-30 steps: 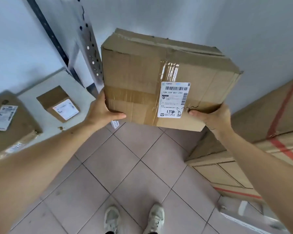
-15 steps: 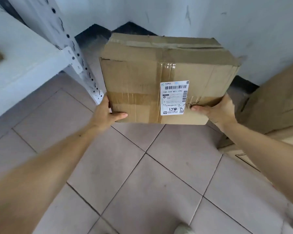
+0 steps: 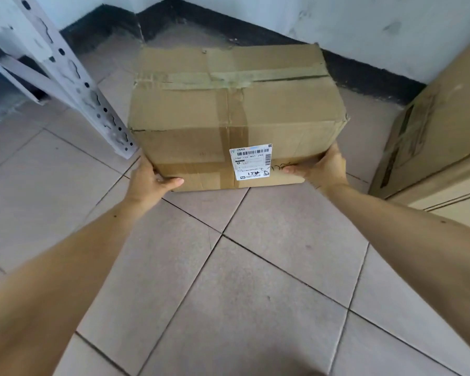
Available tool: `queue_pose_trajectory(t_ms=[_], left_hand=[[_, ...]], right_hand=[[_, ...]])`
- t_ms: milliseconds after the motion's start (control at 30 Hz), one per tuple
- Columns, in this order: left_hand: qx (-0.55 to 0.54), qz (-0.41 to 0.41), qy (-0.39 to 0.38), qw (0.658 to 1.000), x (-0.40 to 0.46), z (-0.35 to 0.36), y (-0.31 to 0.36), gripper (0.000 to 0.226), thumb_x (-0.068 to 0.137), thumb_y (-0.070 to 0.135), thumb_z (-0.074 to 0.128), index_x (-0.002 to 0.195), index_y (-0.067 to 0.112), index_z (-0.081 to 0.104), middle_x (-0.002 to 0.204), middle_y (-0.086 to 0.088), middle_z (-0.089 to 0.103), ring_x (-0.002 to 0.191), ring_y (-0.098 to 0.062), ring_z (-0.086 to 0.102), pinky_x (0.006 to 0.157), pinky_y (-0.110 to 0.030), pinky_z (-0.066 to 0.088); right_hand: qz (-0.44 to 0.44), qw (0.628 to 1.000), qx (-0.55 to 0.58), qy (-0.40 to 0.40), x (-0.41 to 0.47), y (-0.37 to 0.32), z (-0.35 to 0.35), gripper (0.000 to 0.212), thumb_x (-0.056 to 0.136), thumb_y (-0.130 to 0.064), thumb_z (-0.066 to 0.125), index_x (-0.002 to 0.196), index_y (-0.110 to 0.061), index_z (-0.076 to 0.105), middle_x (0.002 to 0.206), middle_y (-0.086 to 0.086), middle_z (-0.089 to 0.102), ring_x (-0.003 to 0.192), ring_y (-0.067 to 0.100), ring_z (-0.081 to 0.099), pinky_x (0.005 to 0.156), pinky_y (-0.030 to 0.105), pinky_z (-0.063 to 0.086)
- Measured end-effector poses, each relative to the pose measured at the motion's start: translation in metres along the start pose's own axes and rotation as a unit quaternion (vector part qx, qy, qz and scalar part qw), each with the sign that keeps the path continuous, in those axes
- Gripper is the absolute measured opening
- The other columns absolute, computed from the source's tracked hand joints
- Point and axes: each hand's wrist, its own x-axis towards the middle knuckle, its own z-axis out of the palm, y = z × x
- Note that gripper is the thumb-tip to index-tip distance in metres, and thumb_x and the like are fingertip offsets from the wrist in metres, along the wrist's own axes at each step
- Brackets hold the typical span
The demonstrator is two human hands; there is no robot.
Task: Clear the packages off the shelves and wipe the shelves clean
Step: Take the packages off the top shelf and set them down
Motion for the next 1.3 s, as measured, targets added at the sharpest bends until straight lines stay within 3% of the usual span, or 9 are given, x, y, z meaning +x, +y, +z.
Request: queue_pose_trajectory(t_ms=[200,300,433,533,667,767,900,1133,1300], left_hand=[[0.093,-0.003,-0.042,0.995,0.000,-0.006,0.002,0.067,0.075,0.033,0.083,0.126,0.008,0.048,0.113,-0.010,0.068,0.107,-0.029,0.064,0.091,-0.045,0.052],[0.124,0.013,-0.078,0.989,0.000,-0.018,0.014,0.050,0.080,0.027,0.079,0.121,0.009,0.057,0.118,-0.007,0.067,0.111,-0.026,0.062,0.090,-0.037,0.049],[0.209,-0.013,-0.131,0.969,-0.006,-0.048,0.033,0.053,0.085,0.032,0.074,0.129,0.012,0.055,0.129,-0.002,0.061,0.118,-0.026,0.057,0.094,-0.039,0.047],[0.246,-0.040,-0.143,0.958,-0.017,-0.075,0.058,0.043,0.085,0.032,0.074,0.121,0.014,0.060,0.122,-0.002,0.065,0.113,-0.024,0.060,0.095,-0.041,0.048],[0.225,-0.067,-0.187,0.954,-0.036,-0.122,0.110,0.032,0.081,0.032,0.077,0.107,0.018,0.065,0.091,0.004,0.062,0.106,-0.021,0.063,0.097,-0.043,0.048],[0.230,-0.040,-0.211,0.949,-0.044,-0.167,0.164,0.023,0.078,0.035,0.078,0.092,0.026,0.062,0.084,0.008,0.059,0.097,-0.021,0.064,0.091,-0.038,0.049],[0.260,-0.031,-0.222,0.939,-0.054,-0.237,0.253,0.021,0.086,0.023,0.071,0.102,0.011,0.063,0.095,0.000,0.063,0.097,-0.021,0.062,0.078,-0.028,0.042],[0.315,-0.039,-0.237,0.918,-0.064,-0.407,0.414,0.045,0.085,0.044,0.070,0.124,0.026,0.055,0.125,0.006,0.063,0.112,-0.017,0.059,0.096,-0.039,0.048],[0.305,-0.035,-0.224,0.925,-0.094,-0.512,0.518,0.045,0.087,0.041,0.070,0.126,0.023,0.055,0.123,0.007,0.061,0.116,-0.017,0.057,0.098,-0.038,0.047]], right_hand=[[0.012,0.999,-0.017,-0.031,0.005,-0.006,-0.007,0.115,0.052,-0.024,0.099,0.146,-0.021,0.034,0.139,-0.003,0.051,0.131,0.016,0.044,0.094,0.021,0.040],[0.018,0.996,-0.073,-0.044,0.003,-0.013,-0.017,0.110,0.057,-0.024,0.097,0.147,-0.018,0.034,0.138,0.002,0.054,0.131,0.023,0.048,0.094,0.024,0.041],[0.030,0.988,-0.133,-0.076,-0.005,-0.030,-0.036,0.108,0.065,-0.021,0.093,0.149,-0.018,0.026,0.134,0.006,0.058,0.119,0.031,0.059,0.086,0.034,0.051],[0.037,0.965,-0.225,-0.131,-0.019,-0.048,-0.059,0.087,0.071,-0.022,0.088,0.140,-0.015,0.035,0.134,0.006,0.059,0.117,0.031,0.059,0.089,0.041,0.054],[0.036,0.911,-0.352,-0.211,-0.043,-0.095,-0.105,0.058,0.083,-0.026,0.078,0.131,-0.013,0.049,0.132,0.009,0.055,0.123,0.030,0.049,0.094,0.039,0.047],[0.037,0.880,-0.406,-0.244,-0.057,-0.159,-0.145,0.046,0.084,-0.028,0.075,0.124,-0.016,0.056,0.129,0.008,0.057,0.119,0.029,0.052,0.095,0.041,0.049],[-0.011,0.839,-0.466,-0.281,-0.075,-0.269,-0.194,0.043,0.087,-0.026,0.070,0.127,-0.020,0.056,0.130,0.004,0.056,0.118,0.027,0.054,0.094,0.045,0.051],[-0.105,0.798,-0.506,-0.311,-0.114,-0.489,-0.275,0.049,0.091,-0.024,0.063,0.137,-0.020,0.047,0.137,0.002,0.051,0.121,0.026,0.052,0.091,0.039,0.050],[-0.162,0.770,-0.532,-0.312,-0.150,-0.624,-0.328,0.046,0.090,-0.023,0.060,0.134,-0.018,0.048,0.131,0.004,0.054,0.115,0.028,0.055,0.087,0.036,0.049]])
